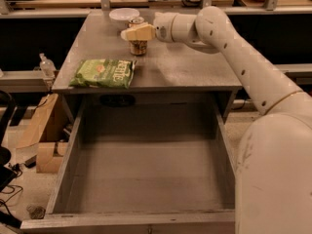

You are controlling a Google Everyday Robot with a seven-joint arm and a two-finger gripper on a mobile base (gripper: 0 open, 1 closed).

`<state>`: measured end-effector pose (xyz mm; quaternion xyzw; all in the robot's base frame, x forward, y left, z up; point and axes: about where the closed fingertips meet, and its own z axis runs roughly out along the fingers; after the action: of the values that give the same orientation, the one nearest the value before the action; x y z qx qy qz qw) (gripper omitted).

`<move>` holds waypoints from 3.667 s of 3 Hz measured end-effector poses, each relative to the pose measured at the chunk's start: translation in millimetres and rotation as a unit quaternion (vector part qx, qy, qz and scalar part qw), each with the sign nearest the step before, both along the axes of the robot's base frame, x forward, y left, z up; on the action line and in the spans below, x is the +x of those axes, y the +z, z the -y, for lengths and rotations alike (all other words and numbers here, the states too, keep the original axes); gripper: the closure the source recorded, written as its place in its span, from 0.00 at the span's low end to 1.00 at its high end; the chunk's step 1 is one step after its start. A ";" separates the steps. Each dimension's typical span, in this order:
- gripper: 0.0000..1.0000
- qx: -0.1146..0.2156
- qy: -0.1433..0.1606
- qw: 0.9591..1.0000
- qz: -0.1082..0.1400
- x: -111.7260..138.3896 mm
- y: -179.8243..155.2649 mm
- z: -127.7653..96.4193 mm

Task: Place orange can into top drawer

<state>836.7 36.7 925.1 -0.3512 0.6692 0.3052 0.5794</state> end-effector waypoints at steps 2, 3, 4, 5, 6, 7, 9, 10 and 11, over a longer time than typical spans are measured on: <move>0.17 -0.008 0.013 1.000 0.019 12.4 -15.7 -28.5; 0.39 -0.008 0.015 1.000 0.019 12.1 -16.7 -31.7; 0.63 -0.007 0.017 1.000 0.018 11.7 -17.7 -35.1; 0.86 -0.007 0.020 1.000 0.017 11.3 -18.6 -38.4; 1.00 -0.007 0.024 0.999 0.021 10.0 -11.6 -40.4; 1.00 -0.009 0.035 0.998 0.054 -12.6 25.2 -36.5; 1.00 -0.004 0.050 0.990 0.128 -117.7 87.3 -19.8; 1.00 0.004 0.060 0.989 0.136 -176.8 71.3 -16.7; 1.00 -0.012 0.081 0.991 0.103 -252.6 14.3 1.0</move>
Offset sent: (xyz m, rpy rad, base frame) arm 0.0172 0.0347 -0.0224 -0.0299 -0.0593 0.0219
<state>584.1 35.7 939.4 -0.4408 0.5789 0.3058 0.6140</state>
